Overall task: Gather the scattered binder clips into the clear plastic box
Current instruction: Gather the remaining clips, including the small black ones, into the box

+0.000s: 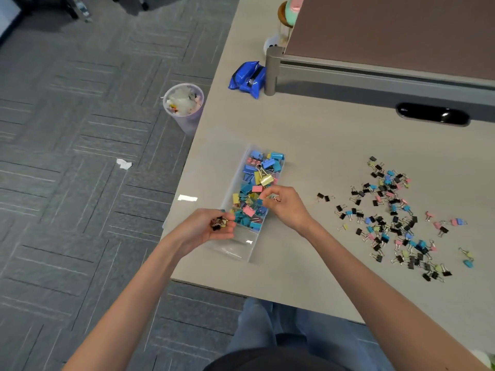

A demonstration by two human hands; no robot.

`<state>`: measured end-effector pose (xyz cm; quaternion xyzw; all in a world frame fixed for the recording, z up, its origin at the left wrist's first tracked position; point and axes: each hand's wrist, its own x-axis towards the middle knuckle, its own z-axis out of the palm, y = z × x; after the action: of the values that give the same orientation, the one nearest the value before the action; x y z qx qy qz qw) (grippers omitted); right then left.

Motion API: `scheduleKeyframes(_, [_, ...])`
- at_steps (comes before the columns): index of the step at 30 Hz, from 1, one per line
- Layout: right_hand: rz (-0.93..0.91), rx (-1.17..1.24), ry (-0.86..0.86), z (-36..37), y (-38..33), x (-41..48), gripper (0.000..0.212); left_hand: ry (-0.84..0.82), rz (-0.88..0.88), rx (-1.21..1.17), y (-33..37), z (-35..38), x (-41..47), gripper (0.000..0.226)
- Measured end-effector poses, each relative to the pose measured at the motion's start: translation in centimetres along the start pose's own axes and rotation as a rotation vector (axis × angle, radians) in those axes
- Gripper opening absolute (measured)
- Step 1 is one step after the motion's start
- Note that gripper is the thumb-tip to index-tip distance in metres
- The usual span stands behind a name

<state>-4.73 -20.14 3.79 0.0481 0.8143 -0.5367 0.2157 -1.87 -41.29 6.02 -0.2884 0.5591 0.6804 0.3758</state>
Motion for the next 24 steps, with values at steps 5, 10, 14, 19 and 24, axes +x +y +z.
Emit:
scheduleKeyframes(5, [0.013, -0.176, 0.11, 2.0, 0.7, -0.1, 0.01, 0.037, -0.008, 0.184, -0.1, -0.2, -0.5, 0.023])
scheduleKeyframes(10, [0.005, -0.243, 0.137, 2.7, 1.1, -0.8, 0.007, 0.12, 0.018, 0.294, -0.5, 0.2, 0.3, 0.019])
scheduleKeyframes(14, [-0.036, -0.351, 0.186, 2.4, 1.3, -1.4, 0.004, 0.209, 0.098, 0.46, -1.4, 0.4, 1.2, 0.013])
scheduleKeyframes(19, [-0.026, -0.058, 0.177, 2.6, 1.8, -1.4, 0.01, 0.226, 0.085, 0.476, -1.4, 0.2, 1.3, 0.014])
scheduleKeyframes(24, [-0.03, 0.058, 0.198, 4.0, 0.6, -0.9, 0.012, 0.224, 0.079, 0.452, -1.3, -0.7, 0.8, 0.009])
